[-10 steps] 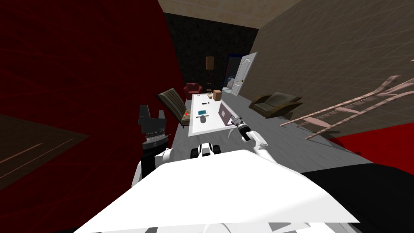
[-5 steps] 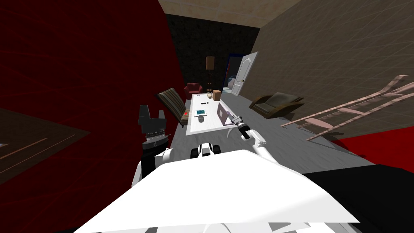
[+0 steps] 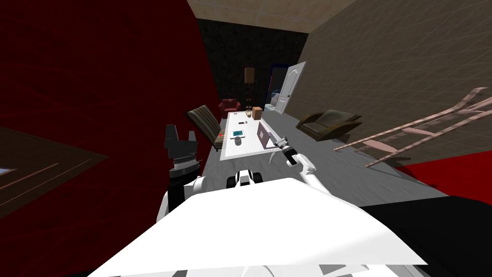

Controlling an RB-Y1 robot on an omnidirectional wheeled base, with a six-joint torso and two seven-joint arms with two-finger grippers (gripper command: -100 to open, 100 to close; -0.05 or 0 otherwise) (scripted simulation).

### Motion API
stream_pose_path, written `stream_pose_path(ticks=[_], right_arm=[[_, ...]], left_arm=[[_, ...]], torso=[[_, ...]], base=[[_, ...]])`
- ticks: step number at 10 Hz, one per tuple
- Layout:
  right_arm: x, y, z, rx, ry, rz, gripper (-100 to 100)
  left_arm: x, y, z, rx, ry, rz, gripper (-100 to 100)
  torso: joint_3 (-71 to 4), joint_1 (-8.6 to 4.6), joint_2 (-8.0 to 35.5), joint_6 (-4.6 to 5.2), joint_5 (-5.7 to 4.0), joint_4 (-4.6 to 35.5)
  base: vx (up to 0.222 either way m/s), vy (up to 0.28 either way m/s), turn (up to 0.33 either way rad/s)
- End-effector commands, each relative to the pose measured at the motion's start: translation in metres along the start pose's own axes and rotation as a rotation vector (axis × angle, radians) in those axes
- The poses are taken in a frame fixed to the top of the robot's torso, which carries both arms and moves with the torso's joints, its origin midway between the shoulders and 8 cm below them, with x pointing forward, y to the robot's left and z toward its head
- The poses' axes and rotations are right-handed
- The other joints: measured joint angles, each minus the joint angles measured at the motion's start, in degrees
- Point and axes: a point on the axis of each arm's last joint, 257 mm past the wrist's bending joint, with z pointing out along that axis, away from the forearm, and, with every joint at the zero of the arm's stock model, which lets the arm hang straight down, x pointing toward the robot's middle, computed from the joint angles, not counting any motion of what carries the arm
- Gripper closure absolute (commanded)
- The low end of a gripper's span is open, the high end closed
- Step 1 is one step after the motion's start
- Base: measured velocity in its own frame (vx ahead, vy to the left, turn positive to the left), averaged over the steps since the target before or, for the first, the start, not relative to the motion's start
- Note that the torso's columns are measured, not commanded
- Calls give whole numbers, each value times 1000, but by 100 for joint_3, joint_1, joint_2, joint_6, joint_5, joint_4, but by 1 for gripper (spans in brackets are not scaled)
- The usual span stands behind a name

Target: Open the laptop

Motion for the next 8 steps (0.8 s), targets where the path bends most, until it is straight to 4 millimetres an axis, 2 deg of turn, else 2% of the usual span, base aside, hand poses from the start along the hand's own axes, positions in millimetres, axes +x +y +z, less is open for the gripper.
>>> stream_pose_path(ticks=[1, 8], right_arm=[[-4, 2, -3, 0, -3, -82, -100], [-12, 7, -10, 2, -4, -283, -100]], left_arm=[[0, 0, 0, 0, 0, 0, 0], [0, 0, 0, 0, 0, 0, 0]], torso=[[2, -9, 4, 0, -3, 1], [8, -21, 12, 1, -7, 4]], base=[[21, 86, -14], [23, 61, -16]])
